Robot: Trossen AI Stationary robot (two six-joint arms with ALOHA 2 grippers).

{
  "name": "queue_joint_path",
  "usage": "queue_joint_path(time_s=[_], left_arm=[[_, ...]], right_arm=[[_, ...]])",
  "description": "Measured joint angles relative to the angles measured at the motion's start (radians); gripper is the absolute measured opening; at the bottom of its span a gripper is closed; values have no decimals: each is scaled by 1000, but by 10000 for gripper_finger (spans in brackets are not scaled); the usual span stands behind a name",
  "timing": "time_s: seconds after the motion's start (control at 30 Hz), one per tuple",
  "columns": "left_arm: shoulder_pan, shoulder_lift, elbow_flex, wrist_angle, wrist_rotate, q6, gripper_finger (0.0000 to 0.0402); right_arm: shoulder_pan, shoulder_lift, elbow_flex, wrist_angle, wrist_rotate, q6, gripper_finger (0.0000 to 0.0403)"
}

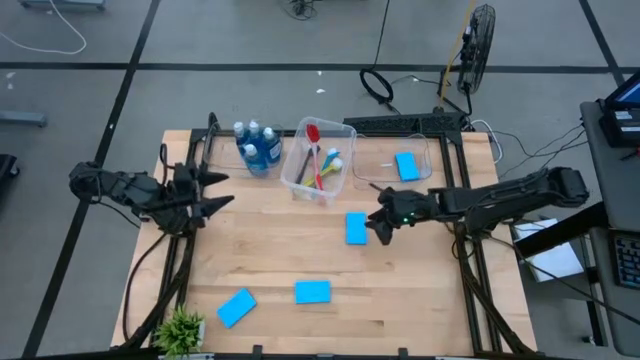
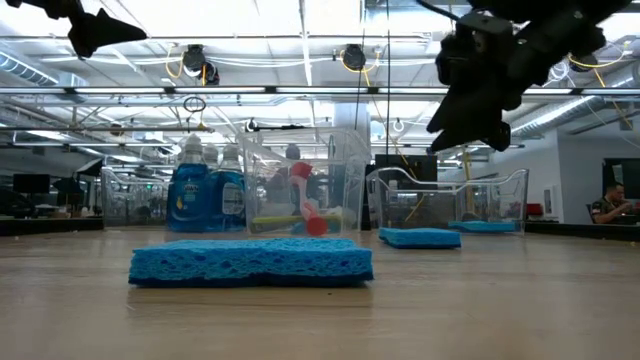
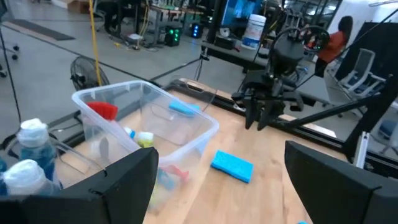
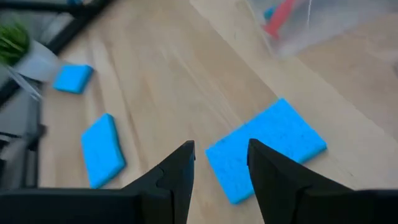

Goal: Pick & Place Kitchen Sink Supplies
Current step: Put the blue sponge into the right transparent bin

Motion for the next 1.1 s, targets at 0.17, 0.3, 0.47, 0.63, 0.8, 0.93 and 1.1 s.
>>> queue_joint_path(time_s=[0.17,0.3,0.47,0.63,0.8,0.93,1.1], left_arm=[[0,0,0,-6,33,-1,349],[0,0,0,-6,54,9,349],[0,0,0,-6,82,23,349],[0,0,0,-5,97,31,349],[0,0,0,-5,108,32,349],[0,0,0,-5,108,31,349],[0,0,0,-4,108,31,349]], right_arm=[[0,93,123,-209,34,41,139],[0,159,186,-283,76,150,139],[0,247,207,-275,76,339,139],[0,329,207,-261,74,394,139],[0,384,207,-250,74,406,139],[0,410,207,-238,74,409,139],[-2,419,207,-240,99,404,139]])
